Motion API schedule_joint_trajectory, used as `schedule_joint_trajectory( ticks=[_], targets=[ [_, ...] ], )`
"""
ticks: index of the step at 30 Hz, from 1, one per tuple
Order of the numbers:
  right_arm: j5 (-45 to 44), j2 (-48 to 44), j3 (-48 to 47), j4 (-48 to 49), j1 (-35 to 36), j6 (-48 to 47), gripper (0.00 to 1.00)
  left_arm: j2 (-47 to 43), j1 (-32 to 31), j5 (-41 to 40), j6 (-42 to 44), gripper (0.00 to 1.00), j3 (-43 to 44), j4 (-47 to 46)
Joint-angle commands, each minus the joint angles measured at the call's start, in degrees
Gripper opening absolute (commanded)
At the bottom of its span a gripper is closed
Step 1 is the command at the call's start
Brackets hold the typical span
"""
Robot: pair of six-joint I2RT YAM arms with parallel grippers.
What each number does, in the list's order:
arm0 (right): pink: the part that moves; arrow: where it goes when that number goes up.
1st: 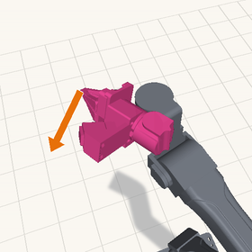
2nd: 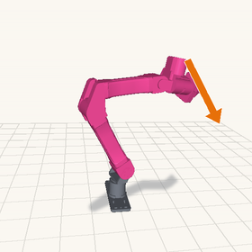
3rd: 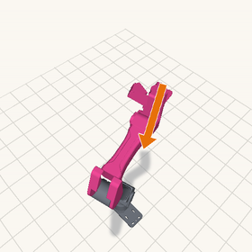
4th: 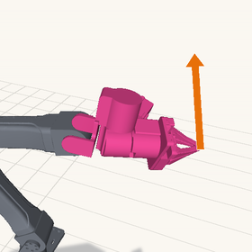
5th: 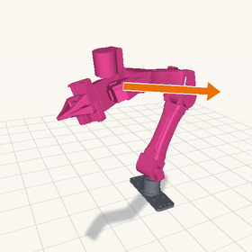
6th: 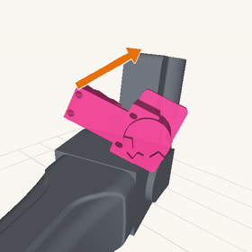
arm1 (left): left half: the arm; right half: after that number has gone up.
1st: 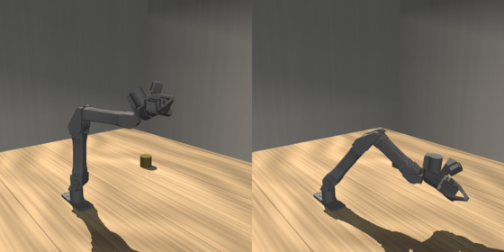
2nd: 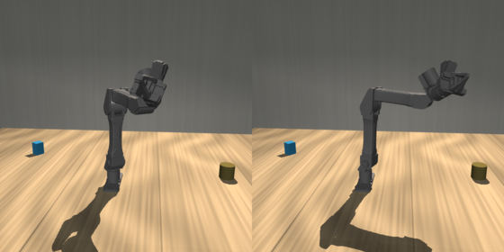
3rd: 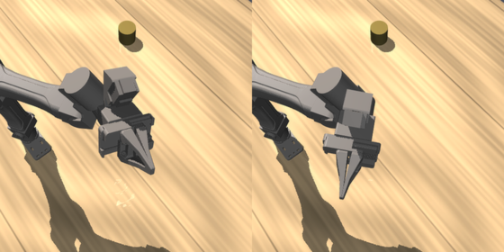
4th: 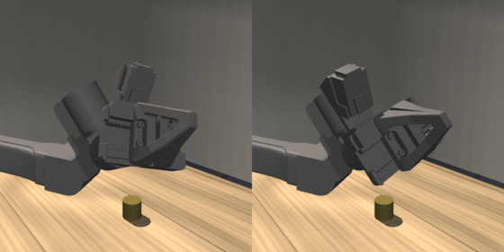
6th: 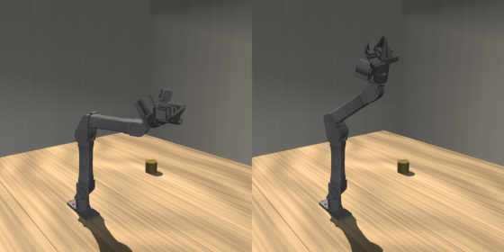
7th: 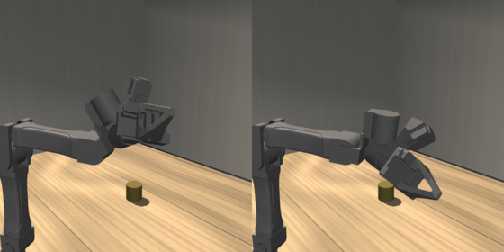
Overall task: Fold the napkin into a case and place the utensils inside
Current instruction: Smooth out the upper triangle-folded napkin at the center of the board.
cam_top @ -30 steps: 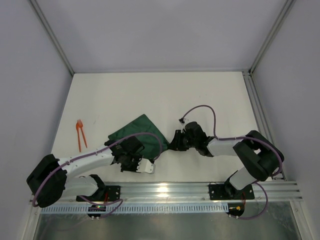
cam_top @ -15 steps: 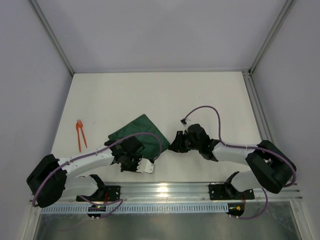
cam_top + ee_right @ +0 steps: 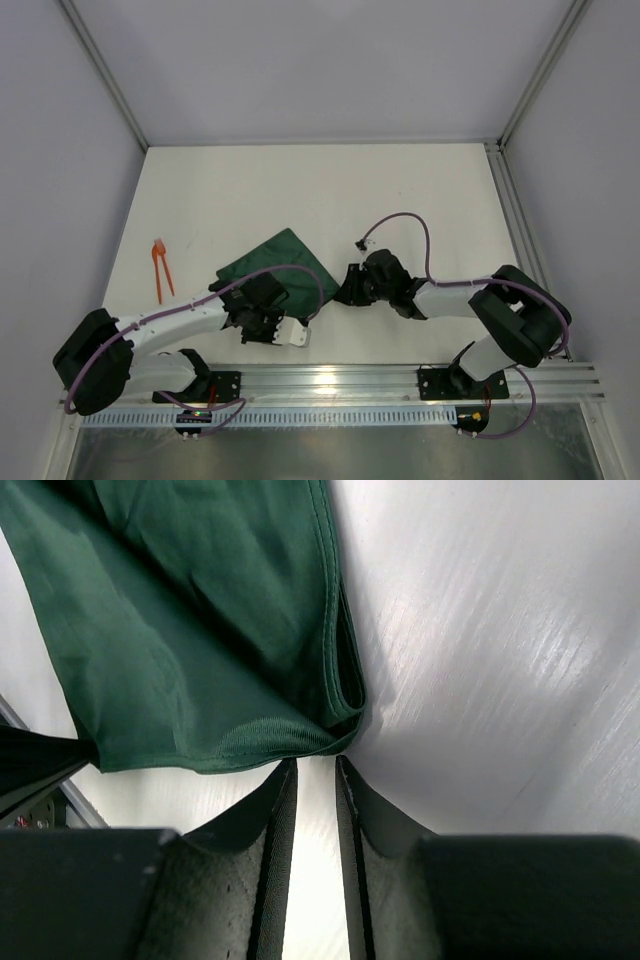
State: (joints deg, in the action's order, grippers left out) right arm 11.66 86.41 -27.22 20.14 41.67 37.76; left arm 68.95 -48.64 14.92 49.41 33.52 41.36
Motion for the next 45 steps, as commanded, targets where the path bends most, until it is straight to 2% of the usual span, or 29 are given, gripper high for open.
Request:
schedule_joint_trajectory(
  ticks=[1, 4, 7, 8, 13, 23, 31, 33, 34, 37, 39, 41, 45],
  targets=[
    [-4.4, 1.9, -0.2, 2.3, 0.3, 0.6, 0.26, -1.1, -0.2, -0.2, -0.8, 0.01, 0.0, -0.8],
    [-5.2, 2.8, 0.0, 3.6, 0.3, 2.0, 0.25, -1.1, -0.2, -0.1, -0.8, 0.0, -0.1, -0.8],
    [-6.3, 4.2, -0.5, 5.0, 0.3, 3.5, 0.17, -0.9, -0.2, 0.1, -0.6, 0.0, -0.1, -0.8],
    [-7.1, 4.6, -1.1, 5.1, 0.3, 3.8, 0.12, -1.0, -0.2, 0.3, -0.6, 0.0, -0.3, -0.8],
    [-8.1, 6.5, -2.3, 6.3, 0.1, 5.0, 0.04, -1.4, -0.2, 0.7, -0.5, 0.0, -0.5, -0.1],
    [-5.8, 9.1, -3.9, 10.7, -2.6, 7.4, 0.04, -1.8, -0.2, 2.5, -0.4, 0.0, -0.2, 0.2],
    [-4.4, 10.4, -5.5, 10.4, -4.1, 6.5, 0.04, -2.9, -0.2, 2.2, -0.7, 0.02, 0.0, 0.6],
    [-3.7, 10.1, -6.1, 9.7, -4.0, 5.8, 0.04, -2.9, -0.2, 2.2, -0.5, 0.07, 0.3, 1.6],
    [-3.5, 9.7, -6.2, 8.9, -4.0, 5.5, 0.04, -2.9, -0.2, 2.0, -0.6, 0.13, 0.4, 1.8],
    [-2.3, 8.9, -6.6, 7.2, -4.0, 4.0, 0.08, -3.2, -0.2, 1.4, -0.5, 0.23, 1.1, 3.3],
    [-1.9, 7.6, -6.7, 6.1, -4.0, 2.7, 0.1, -3.6, -0.3, 1.4, -0.5, 0.33, 1.8, 4.2],
    [-2.1, 6.0, -6.7, 3.9, -3.9, 1.7, 0.13, -4.2, -0.2, 1.5, -1.0, 0.38, 3.3, 5.8],
    [-3.9, 2.0, -6.5, 0.2, -3.6, -0.7, 0.16, -5.8, -0.2, 2.3, -1.9, 0.41, 6.6, 8.6]
  ],
)
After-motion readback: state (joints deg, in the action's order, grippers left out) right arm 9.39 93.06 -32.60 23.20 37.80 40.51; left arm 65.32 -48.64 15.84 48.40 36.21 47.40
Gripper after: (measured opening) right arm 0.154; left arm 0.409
